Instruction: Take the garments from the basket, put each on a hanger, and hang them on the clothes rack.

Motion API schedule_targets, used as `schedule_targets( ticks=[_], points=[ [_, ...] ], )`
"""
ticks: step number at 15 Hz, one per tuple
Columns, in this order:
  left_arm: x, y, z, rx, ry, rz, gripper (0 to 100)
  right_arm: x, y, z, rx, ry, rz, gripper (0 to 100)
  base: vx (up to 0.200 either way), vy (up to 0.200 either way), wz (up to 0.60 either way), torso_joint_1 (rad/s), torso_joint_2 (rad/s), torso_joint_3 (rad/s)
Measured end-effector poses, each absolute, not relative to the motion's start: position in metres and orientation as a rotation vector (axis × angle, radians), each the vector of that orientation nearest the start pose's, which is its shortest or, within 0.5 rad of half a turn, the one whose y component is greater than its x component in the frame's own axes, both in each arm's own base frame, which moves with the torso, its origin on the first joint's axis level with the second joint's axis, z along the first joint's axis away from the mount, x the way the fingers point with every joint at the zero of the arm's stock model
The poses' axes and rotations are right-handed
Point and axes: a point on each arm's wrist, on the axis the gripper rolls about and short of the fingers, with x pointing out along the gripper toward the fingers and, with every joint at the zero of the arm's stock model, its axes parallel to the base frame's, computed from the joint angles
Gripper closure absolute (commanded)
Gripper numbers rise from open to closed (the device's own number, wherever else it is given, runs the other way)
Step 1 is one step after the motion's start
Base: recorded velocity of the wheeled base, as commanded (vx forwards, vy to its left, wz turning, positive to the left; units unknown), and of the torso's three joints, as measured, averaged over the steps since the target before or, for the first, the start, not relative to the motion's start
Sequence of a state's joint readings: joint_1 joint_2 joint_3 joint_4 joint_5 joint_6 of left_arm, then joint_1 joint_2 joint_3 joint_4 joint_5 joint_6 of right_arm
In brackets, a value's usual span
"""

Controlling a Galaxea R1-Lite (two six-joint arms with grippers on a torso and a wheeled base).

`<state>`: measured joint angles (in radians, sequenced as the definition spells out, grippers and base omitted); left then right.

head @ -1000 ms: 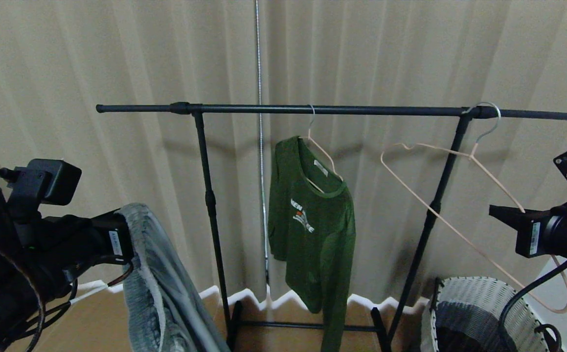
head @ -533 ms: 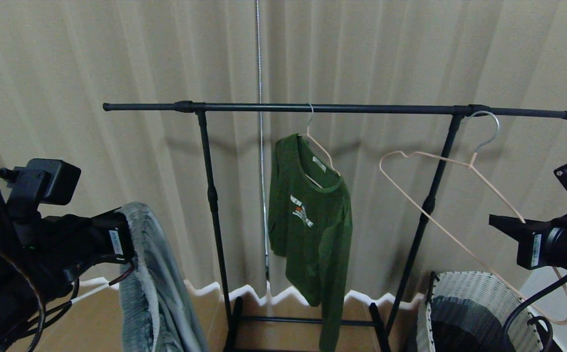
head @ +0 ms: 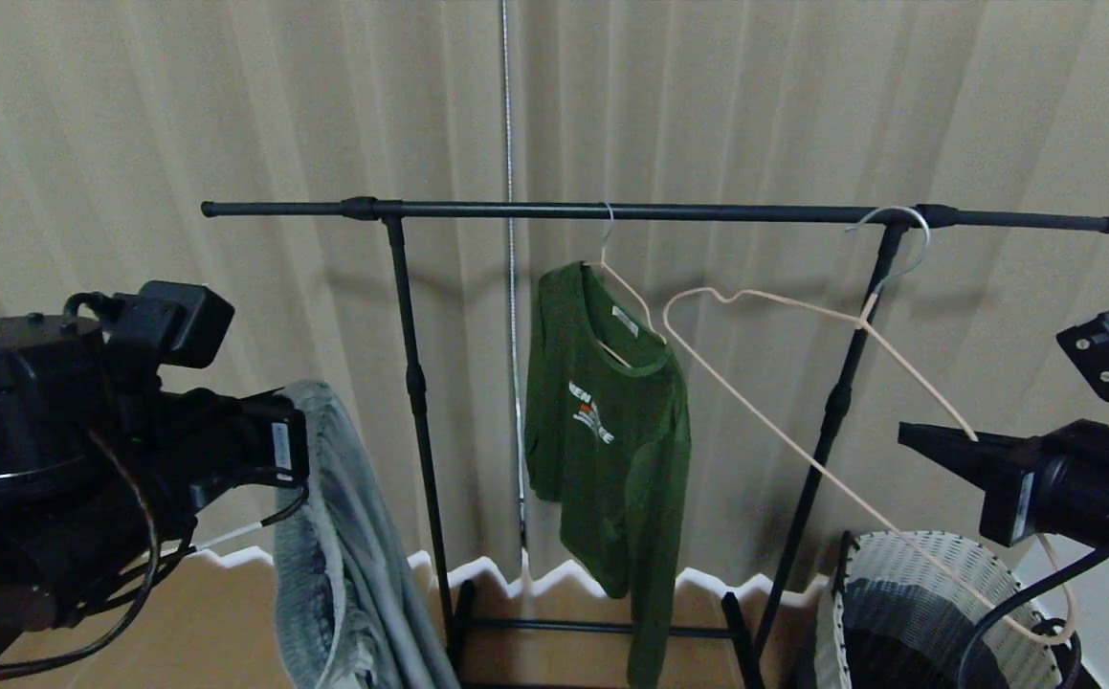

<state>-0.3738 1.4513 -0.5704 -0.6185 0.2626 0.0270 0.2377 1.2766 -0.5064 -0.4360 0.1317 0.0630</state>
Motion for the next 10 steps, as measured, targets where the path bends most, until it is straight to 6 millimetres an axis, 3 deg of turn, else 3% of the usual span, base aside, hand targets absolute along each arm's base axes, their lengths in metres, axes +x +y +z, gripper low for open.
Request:
schedule_targets(
  ticks=[5, 10],
  points=[
    [0.248, -0.110, 0.208, 0.146, 0.318, -0.085, 100, 0.169, 0.087, 0.188, 0.109, 0.382, 0.580, 100, 0.000, 0.000, 0.00, 0.000, 0.00, 0.000],
    [0.303, -0.141, 0.224, 0.099, 0.288, 0.094, 100, 0.148, 0.119, 0.181, 0.078, 0.436, 0.799, 100, 0.000, 0.000, 0.00, 0.000, 0.00, 0.000]
  ],
)
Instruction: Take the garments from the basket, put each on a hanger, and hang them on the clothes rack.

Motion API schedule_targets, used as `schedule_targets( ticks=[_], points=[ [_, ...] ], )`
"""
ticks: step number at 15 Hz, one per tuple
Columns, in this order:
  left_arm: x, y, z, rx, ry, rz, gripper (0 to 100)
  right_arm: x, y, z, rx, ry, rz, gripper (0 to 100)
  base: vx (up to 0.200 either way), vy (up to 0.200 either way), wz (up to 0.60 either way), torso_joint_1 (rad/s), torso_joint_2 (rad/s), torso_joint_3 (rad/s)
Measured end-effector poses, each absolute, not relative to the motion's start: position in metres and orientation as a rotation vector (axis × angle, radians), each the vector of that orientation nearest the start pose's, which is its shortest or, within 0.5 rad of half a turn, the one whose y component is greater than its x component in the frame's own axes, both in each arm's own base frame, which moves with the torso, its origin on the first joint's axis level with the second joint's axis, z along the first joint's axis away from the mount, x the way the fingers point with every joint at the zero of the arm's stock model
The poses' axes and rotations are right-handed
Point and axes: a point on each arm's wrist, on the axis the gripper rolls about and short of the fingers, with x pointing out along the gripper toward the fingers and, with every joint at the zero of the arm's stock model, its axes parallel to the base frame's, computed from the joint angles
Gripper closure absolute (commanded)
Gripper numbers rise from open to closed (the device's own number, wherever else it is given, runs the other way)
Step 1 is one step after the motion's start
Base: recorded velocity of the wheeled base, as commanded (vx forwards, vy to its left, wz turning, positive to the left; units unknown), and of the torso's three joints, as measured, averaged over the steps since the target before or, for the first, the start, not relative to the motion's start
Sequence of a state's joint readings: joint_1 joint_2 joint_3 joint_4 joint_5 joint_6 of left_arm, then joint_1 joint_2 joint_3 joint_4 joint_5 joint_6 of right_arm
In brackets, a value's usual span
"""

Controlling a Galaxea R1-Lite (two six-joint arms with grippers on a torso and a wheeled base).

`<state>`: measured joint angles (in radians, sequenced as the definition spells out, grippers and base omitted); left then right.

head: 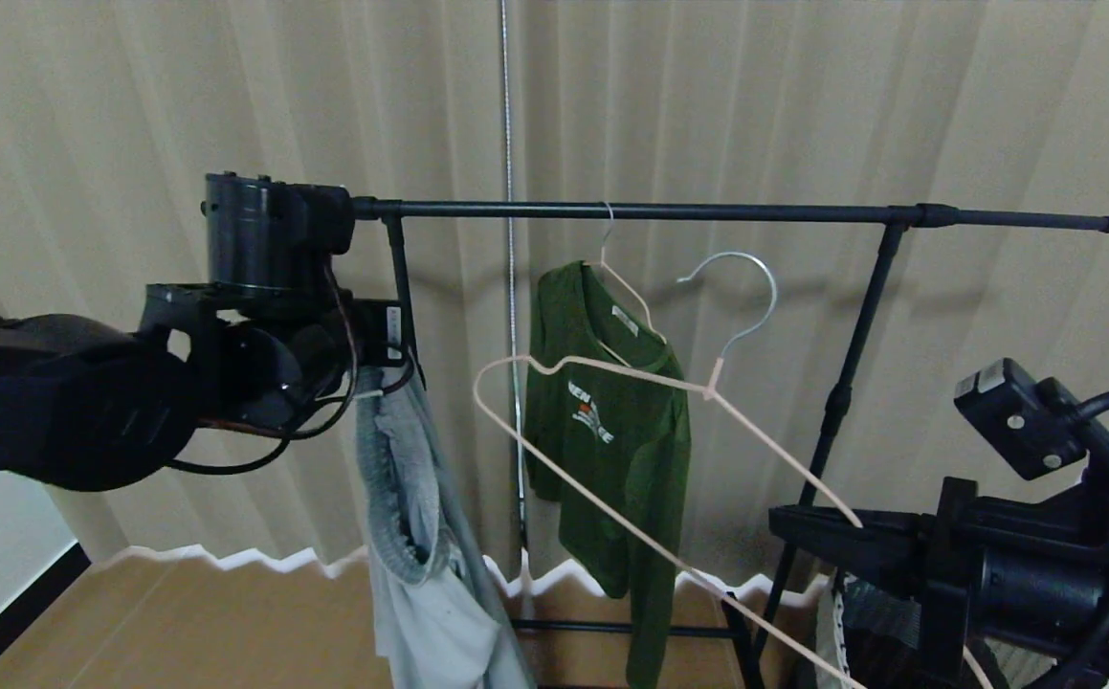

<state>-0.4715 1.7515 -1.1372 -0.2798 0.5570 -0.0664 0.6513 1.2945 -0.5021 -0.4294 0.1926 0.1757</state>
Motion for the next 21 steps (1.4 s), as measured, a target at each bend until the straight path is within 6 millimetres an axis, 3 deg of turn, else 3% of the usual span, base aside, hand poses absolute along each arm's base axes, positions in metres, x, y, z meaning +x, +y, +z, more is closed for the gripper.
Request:
schedule_targets(
  ticks=[6, 12, 15, 21],
  points=[
    [0.320, -0.155, 0.209, 0.099, 0.325, 0.099, 100, 0.153, 0.141, 0.174, 0.053, 0.482, 0.862, 100, 0.000, 0.000, 0.00, 0.000, 0.00, 0.000],
    [0.318, -0.157, 0.209, 0.141, 0.382, 0.121, 100, 0.194, 0.176, 0.181, 0.156, 0.498, 0.825, 100, 0.000, 0.000, 0.00, 0.000, 0.00, 0.000],
    [0.317, -0.156, 0.208, 0.155, 0.405, 0.124, 100, 0.210, 0.189, 0.173, 0.160, 0.496, 0.769, 100, 0.000, 0.000, 0.00, 0.000, 0.00, 0.000],
    [0.317, -0.151, 0.209, 0.208, 0.466, 0.180, 100, 0.219, 0.203, 0.157, 0.122, 0.534, 0.683, 100, 0.000, 0.000, 0.00, 0.000, 0.00, 0.000]
  ],
)
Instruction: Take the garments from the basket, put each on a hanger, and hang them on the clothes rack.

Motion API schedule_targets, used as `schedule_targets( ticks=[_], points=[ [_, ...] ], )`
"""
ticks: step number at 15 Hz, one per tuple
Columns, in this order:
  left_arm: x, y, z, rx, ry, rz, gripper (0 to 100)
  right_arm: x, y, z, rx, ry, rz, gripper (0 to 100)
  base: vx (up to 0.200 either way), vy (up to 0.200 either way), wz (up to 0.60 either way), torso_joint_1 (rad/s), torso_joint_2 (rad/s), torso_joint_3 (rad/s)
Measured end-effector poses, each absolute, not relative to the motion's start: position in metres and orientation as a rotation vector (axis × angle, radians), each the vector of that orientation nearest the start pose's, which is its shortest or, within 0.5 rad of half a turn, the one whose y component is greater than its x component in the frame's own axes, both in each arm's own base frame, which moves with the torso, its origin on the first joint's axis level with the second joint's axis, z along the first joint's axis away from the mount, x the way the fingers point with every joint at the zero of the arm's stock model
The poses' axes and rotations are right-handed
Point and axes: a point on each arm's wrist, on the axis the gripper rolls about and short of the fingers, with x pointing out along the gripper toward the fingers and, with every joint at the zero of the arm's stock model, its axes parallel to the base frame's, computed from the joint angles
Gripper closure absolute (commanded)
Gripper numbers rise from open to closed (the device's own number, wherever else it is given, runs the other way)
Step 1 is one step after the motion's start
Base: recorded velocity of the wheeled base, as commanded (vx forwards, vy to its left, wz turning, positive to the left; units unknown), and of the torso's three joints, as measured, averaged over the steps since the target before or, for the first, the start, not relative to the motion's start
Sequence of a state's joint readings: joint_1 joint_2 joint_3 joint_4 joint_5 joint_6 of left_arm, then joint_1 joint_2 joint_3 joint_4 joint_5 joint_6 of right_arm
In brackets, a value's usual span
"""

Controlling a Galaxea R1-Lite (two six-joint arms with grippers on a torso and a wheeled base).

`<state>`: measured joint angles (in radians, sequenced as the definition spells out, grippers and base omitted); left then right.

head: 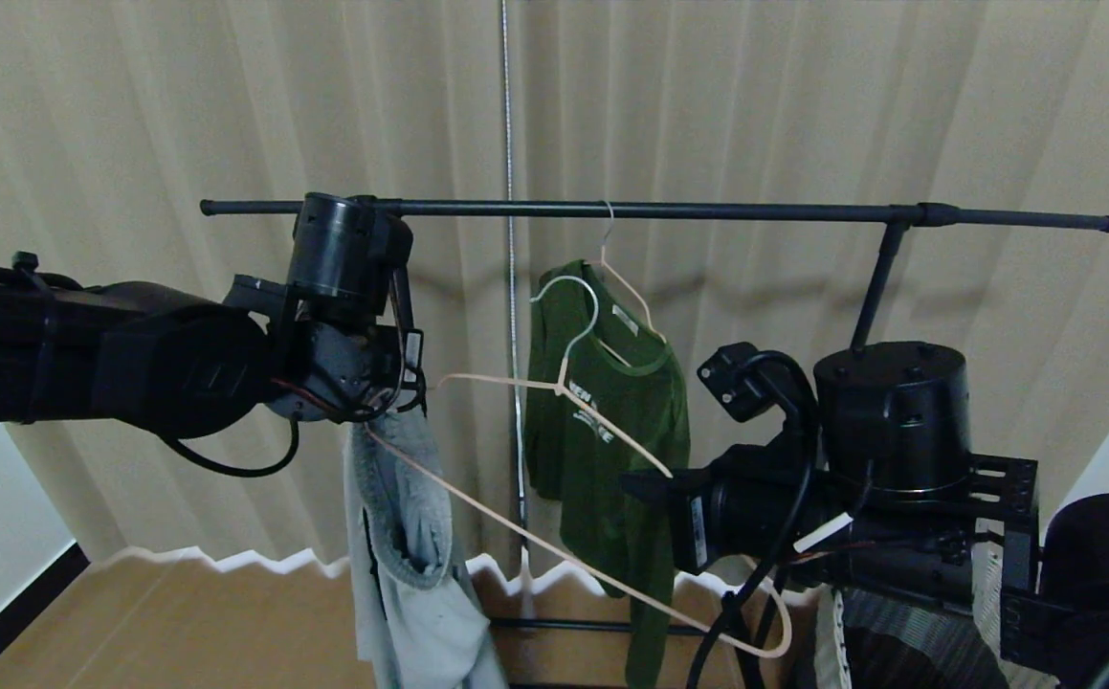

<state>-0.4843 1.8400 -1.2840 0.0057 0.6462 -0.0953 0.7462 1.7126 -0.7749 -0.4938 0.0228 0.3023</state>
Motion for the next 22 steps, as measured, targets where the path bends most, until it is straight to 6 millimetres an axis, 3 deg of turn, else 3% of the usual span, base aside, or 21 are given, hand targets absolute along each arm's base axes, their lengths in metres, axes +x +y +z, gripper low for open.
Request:
schedule_targets(
  ticks=[9, 16, 22],
  points=[
    [0.302, -0.142, 0.208, 0.321, 0.577, 0.258, 100, 0.244, 0.215, 0.159, 0.103, 0.475, 0.520, 100, 0.000, 0.000, 0.00, 0.000, 0.00, 0.000],
    [0.294, -0.150, 0.205, 0.351, 0.601, 0.233, 100, 0.266, 0.219, 0.165, 0.121, 0.432, 0.481, 100, 0.000, 0.000, 0.00, 0.000, 0.00, 0.000],
    [0.303, -0.159, 0.214, 0.252, 0.554, 0.242, 100, 0.242, 0.240, 0.157, 0.155, 0.486, 0.602, 100, 0.000, 0.000, 0.00, 0.000, 0.00, 0.000]
  ],
)
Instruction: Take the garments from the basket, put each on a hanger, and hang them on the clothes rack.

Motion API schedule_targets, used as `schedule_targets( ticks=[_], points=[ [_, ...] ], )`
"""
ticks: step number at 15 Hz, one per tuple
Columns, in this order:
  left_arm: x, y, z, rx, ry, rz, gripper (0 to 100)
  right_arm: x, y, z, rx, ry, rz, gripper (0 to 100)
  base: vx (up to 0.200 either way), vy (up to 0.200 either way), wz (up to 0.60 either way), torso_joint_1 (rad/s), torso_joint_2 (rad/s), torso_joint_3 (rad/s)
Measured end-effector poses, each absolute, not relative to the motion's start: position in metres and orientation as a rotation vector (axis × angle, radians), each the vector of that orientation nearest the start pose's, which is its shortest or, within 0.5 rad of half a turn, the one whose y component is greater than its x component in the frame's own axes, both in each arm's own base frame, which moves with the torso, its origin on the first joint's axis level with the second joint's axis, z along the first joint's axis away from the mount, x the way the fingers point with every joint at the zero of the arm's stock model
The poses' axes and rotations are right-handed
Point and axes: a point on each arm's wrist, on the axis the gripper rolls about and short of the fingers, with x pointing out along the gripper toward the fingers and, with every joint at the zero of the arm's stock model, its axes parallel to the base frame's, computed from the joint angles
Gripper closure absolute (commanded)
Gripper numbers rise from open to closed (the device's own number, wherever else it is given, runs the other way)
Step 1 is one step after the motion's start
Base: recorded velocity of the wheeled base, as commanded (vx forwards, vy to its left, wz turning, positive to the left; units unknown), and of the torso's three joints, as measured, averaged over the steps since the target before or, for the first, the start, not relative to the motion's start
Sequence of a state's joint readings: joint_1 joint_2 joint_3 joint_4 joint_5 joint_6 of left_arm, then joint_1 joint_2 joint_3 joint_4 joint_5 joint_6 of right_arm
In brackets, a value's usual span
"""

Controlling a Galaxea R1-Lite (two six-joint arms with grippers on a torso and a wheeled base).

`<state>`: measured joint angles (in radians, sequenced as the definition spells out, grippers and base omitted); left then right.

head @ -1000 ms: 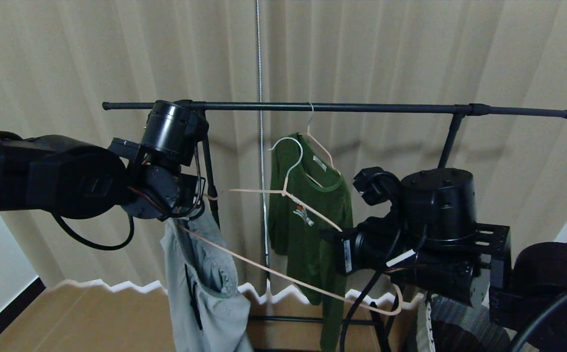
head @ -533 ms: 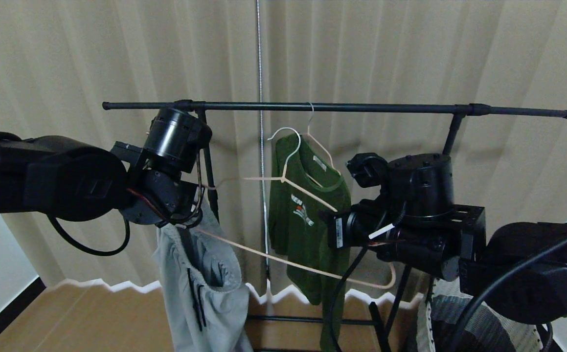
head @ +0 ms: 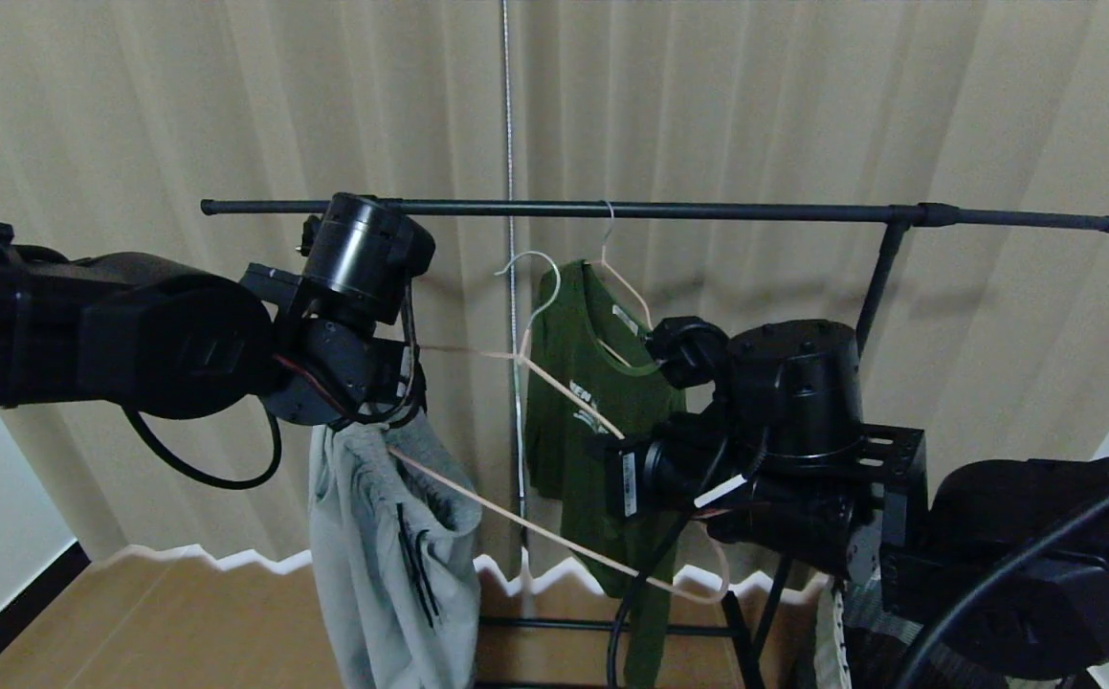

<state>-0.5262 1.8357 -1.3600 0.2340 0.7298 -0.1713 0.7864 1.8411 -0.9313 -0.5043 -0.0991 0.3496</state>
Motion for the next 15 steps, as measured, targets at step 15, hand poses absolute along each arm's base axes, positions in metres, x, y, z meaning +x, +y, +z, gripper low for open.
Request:
schedule_targets(
  ticks=[15],
  points=[
    [0.266, -0.192, 0.245, 0.242, 0.519, -0.189, 100, 0.230, 0.217, 0.126, 0.119, 0.448, 0.626, 100, 0.000, 0.000, 0.00, 0.000, 0.00, 0.000]
  ],
)
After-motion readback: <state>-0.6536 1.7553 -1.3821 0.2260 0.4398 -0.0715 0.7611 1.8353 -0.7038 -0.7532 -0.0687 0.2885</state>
